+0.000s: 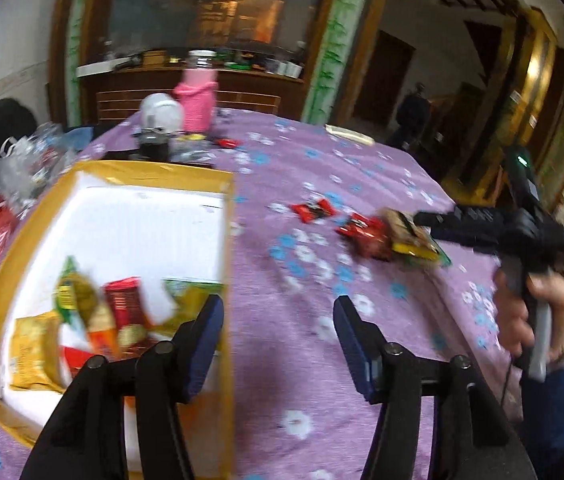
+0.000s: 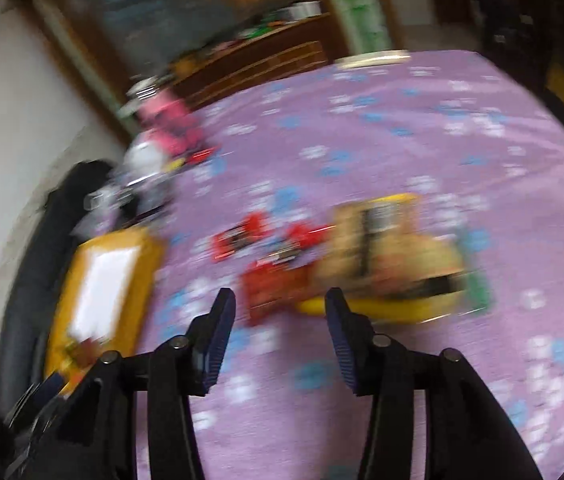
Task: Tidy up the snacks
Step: 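Move both open tools back to the snack pile, then grasp the red candy bag with the left tool while the right tool grasps the square cracker pack, then lift and carry the candy bag and cracker pack over the white box, then lower both snacks into the box and open both tools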
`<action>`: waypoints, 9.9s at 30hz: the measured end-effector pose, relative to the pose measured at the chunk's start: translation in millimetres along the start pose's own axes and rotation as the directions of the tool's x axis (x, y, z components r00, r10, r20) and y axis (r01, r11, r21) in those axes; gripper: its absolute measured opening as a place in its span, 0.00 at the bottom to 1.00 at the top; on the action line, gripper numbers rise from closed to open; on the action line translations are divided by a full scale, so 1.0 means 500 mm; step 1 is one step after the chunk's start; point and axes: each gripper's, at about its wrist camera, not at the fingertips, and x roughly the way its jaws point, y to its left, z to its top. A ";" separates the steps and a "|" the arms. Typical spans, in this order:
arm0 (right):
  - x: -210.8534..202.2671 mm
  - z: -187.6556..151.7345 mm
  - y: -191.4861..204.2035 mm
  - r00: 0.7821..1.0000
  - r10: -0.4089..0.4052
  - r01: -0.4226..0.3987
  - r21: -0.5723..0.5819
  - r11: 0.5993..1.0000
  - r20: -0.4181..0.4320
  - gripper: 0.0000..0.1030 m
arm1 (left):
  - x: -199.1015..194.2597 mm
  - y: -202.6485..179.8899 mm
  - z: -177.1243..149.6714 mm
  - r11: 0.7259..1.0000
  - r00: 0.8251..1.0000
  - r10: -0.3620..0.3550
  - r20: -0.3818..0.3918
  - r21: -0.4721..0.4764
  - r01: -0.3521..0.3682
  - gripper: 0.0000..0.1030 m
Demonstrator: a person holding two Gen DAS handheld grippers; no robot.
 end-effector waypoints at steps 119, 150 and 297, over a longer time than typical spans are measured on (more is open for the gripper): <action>0.004 -0.088 0.011 0.993 0.054 -0.018 -0.324 0.946 0.102 0.67 | 0.232 -0.153 0.086 0.970 0.977 0.172 0.125 0.150 -0.190 0.35; -0.015 -0.078 -0.003 0.989 0.039 0.000 -0.265 0.964 0.144 0.67 | 0.136 -0.173 0.089 0.979 0.983 0.116 0.145 0.149 -0.138 0.35; -0.029 -0.201 0.394 0.900 0.433 -0.424 -0.352 0.835 -0.055 0.67 | -0.092 0.171 -0.026 0.913 0.909 0.392 0.144 -0.186 -0.364 0.67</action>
